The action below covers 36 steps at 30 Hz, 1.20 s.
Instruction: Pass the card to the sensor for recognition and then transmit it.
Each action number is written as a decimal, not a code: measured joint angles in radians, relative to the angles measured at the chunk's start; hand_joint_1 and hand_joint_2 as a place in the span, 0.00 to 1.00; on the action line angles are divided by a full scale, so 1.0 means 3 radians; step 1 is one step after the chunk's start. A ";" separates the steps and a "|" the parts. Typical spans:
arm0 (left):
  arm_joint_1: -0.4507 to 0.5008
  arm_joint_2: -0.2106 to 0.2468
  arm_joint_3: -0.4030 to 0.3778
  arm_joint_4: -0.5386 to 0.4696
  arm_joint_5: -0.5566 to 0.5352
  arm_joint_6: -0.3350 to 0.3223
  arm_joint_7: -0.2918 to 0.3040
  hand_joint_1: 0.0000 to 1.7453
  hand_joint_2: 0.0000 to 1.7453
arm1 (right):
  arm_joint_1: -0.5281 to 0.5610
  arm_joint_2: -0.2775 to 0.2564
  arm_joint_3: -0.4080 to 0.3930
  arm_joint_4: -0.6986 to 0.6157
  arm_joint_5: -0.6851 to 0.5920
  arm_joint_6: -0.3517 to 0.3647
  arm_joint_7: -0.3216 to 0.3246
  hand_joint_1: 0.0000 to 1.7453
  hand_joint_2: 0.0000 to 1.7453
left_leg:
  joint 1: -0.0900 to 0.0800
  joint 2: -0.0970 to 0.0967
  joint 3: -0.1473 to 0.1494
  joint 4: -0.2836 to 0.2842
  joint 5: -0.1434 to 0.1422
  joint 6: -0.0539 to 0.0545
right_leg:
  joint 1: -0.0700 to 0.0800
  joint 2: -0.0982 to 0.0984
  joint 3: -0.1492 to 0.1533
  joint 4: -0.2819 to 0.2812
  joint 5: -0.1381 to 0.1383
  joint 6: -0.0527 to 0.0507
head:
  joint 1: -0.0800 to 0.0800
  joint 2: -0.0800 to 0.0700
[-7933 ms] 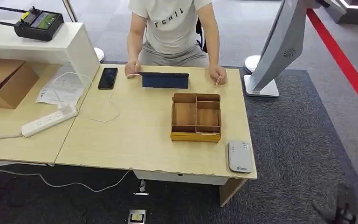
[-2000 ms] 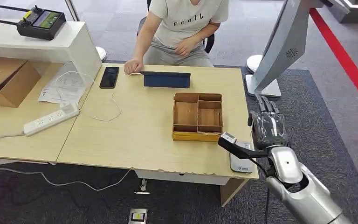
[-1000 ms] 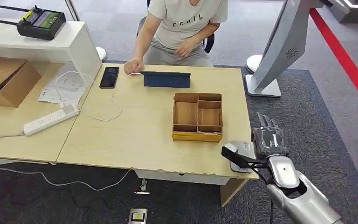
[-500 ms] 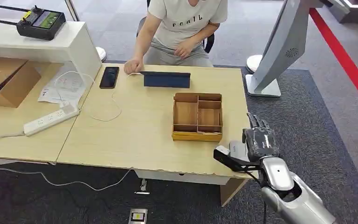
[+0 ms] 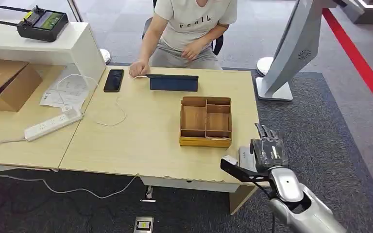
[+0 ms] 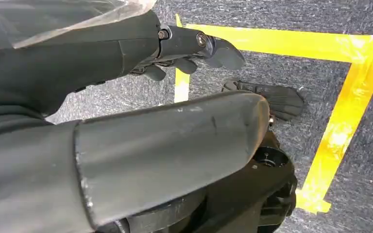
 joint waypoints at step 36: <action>0.0001 0.0056 0.0000 0.0001 -0.0075 -0.0039 -0.0034 0.00 0.00 | 0.0131 -0.0130 0.0019 0.0247 -0.0387 -0.0375 0.0190 1.00 1.00 | 0.0000 0.0000 0.0002 0.0000 0.0000 0.0000 | 0.0000 0.0000 0.0003 -0.0001 0.0000 0.0000 | 0.0001 0.0000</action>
